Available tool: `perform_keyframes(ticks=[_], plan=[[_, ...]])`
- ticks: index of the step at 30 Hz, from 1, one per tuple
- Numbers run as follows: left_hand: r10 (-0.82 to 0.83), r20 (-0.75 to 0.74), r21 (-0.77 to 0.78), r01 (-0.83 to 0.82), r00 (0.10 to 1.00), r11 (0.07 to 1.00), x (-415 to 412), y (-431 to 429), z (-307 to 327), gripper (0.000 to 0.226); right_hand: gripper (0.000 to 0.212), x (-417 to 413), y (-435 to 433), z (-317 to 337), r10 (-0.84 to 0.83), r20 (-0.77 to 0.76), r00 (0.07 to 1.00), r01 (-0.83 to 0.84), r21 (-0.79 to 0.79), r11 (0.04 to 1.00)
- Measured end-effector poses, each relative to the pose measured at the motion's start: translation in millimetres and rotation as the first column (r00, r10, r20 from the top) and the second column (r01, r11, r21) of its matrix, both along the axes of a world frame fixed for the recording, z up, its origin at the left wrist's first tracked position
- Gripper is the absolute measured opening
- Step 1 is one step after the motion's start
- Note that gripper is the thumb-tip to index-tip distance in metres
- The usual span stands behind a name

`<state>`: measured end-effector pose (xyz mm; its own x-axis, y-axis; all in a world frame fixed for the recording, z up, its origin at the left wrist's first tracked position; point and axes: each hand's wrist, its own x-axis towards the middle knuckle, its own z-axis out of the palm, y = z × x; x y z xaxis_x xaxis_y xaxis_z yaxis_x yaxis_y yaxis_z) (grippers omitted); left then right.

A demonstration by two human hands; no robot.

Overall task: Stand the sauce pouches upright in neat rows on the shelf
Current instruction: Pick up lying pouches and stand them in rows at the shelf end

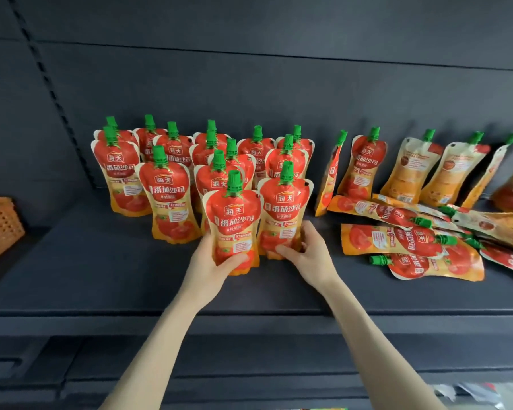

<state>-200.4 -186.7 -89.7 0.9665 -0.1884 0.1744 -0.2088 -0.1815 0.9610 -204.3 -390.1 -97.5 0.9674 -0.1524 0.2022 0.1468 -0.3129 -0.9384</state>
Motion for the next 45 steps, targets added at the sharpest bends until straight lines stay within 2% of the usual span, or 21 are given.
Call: perform_keyframes(ticks=[6, 17, 27, 36, 38, 41, 43, 45], plan=[[0.086, 0.028, -0.004, -0.085, 0.996, 0.996, 12, 3, 1, 0.06, 0.032, 10, -3, 0, -0.078, 0.006, 0.997, 0.078, -0.102, 0.992], [0.055, -0.003, -0.017, -0.055, 0.998, 0.998, 13, 4, -1, 0.058, 0.035, 11, -4, -5, -0.062, -0.001, 0.998, 0.062, -0.045, 0.997], [0.163, 0.02, 0.021, -0.163, 0.987, 0.986, 10, 3, 1, 0.054, 0.034, 8, -3, -2, -0.049, 0.0, 0.999, 0.049, -0.039, 0.998], [0.205, 0.032, 0.068, -0.207, 0.978, 0.976, 6, 2, 0, 0.06, 0.041, 2, 0, 3, -0.078, -0.011, 0.997, 0.077, -0.058, 0.995], [0.241, 0.067, 0.084, -0.246, 0.968, 0.966, 0, 3, -4, 0.062, 0.044, -2, -1, 5, -0.112, -0.003, 0.994, 0.111, -0.061, 0.992], [0.348, 0.208, 0.08, -0.37, 0.914, 0.925, -18, 4, -10, 0.058, 0.045, -15, -6, 3, -0.147, 0.02, 0.989, 0.148, -0.11, 0.983], [0.407, 0.288, 0.049, -0.438, 0.867, 0.898, -32, 0, -10, 0.047, 0.042, -25, -13, 2, -0.184, 0.05, 0.982, 0.19, -0.165, 0.968], [0.37, 0.359, 0.005, -0.398, 0.857, 0.917, -42, -9, -5, 0.033, 0.031, -35, -24, 6, -0.222, 0.081, 0.972, 0.234, -0.203, 0.951]])
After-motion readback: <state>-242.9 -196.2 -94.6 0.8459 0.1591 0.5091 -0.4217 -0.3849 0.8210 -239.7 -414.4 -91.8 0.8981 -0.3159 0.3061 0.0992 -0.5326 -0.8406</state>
